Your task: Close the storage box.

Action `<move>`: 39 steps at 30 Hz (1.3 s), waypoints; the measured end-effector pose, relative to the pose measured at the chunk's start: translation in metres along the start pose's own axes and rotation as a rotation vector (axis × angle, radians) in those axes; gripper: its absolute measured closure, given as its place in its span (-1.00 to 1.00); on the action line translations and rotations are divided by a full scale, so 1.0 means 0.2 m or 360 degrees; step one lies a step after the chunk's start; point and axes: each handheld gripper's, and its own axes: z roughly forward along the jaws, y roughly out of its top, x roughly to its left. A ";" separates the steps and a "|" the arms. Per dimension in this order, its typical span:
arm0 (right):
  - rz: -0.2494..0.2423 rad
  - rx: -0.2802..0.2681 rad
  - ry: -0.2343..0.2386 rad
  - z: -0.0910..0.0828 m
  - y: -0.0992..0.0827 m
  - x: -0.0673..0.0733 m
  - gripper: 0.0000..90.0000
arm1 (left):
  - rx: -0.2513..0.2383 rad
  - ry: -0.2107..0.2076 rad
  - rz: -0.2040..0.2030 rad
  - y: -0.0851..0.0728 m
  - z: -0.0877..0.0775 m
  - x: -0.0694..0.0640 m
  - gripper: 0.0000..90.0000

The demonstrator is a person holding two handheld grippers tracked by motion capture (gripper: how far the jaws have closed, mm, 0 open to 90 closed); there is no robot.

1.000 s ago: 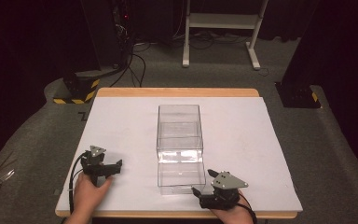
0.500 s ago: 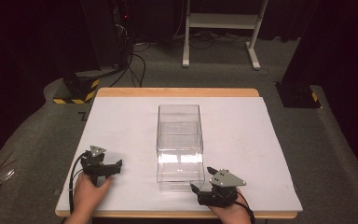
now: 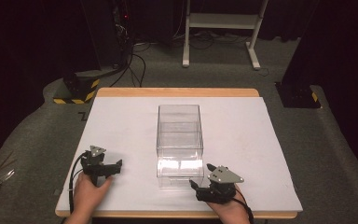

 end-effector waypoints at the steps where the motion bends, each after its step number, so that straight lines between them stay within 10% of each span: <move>1: -0.0001 0.0001 0.0001 0.00 0.00 0.00 -0.60 | 0.0000 0.0000 0.0000 0.00 0.00 0.00 -0.99; 39: 0.0102 0.0012 -0.0065 0.12 0.06 -0.11 -0.78 | -0.0001 0.0000 -0.0001 0.00 0.00 0.00 -0.99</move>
